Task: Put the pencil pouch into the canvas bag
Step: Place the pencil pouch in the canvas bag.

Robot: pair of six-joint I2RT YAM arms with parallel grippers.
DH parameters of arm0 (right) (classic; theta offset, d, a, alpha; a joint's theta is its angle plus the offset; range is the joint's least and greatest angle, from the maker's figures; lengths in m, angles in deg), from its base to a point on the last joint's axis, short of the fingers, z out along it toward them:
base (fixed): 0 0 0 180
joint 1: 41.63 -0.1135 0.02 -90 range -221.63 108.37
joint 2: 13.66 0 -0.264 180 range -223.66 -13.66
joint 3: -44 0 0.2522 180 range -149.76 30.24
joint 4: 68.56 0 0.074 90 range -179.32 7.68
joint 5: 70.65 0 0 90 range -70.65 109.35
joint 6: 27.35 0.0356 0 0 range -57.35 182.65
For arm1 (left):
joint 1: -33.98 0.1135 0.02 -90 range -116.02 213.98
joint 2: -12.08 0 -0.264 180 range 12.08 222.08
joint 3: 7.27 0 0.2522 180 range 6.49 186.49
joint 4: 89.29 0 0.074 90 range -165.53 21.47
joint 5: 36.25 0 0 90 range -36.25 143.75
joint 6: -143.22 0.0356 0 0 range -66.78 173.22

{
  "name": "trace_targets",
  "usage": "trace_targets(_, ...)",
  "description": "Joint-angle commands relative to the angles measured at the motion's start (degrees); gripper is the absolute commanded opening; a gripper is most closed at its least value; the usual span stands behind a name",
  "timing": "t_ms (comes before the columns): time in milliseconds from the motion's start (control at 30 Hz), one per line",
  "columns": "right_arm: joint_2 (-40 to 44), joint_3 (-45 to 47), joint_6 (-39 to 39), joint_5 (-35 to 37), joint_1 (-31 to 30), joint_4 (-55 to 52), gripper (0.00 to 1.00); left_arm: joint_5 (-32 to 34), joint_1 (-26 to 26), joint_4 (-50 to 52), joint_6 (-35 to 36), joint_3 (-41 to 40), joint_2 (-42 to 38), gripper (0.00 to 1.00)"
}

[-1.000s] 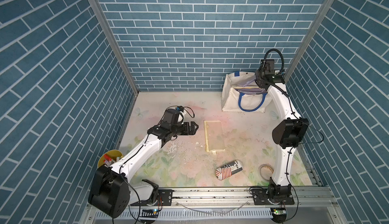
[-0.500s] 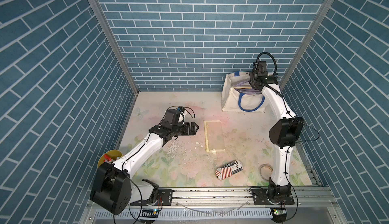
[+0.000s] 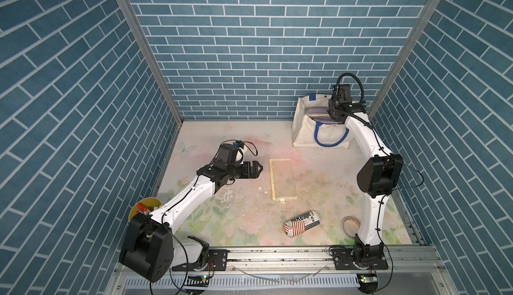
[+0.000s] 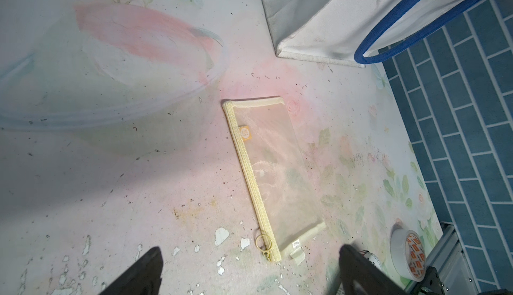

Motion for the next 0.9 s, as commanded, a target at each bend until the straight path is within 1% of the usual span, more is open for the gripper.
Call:
trace_targets(0,4.1,1.8,0.5,-0.5,-0.7,1.6,0.4,-0.6,-0.4,-1.4,0.5,-1.0,0.6,0.99)
trace_targets(133,4.8,2.6,-0.5,-0.8,-0.7,1.8,0.41,-0.5,-0.7,-1.9,0.2,-1.8,0.2,0.99)
trace_targets(233,4.7,1.7,-3.5,-1.2,-0.6,1.7,0.42,0.1,-0.7,-1.9,-0.1,-2.4,-0.5,0.99)
trace_targets(333,3.7,-3.4,-11.2,-3.7,-0.7,-1.1,0.44,0.5,-0.7,-0.1,-0.1,-2.0,-0.5,0.99)
trace_targets(433,3.5,-7.1,-21.7,-10.4,-0.7,-3.6,0.44,0.3,-0.6,1.5,-0.3,-1.2,-0.4,0.99)
trace_targets(467,4.1,-7.8,-25.3,-13.2,-0.8,-4.7,0.44,-0.3,-0.6,1.7,-0.7,-0.9,-0.1,0.99)
trace_targets(533,6.3,-7.9,-33.2,-15.5,-2.3,-8.2,0.45,-3.0,-0.1,0.9,-2.1,-0.5,1.1,1.0)
trace_targets(600,10.0,-5.3,-42.0,-15.6,-4.9,-10.6,0.46,-5.8,0.6,-0.7,-4.0,-0.2,2.8,0.99)
trace_targets(667,14.1,-0.7,-49.4,-18.0,-7.8,-11.8,0.49,-7.0,0.9,-2.2,-5.5,0.3,4.0,0.99)
trace_targets(733,16.7,3.7,-53.0,-22.5,-9.4,-13.3,0.51,-7.5,1.1,-2.2,-5.9,1.5,5.4,0.99)
trace_targets(867,20.1,12.6,-55.8,-31.9,-12.0,-15.6,0.59,-9.5,1.8,-0.6,-6.6,4.5,9.8,1.0)
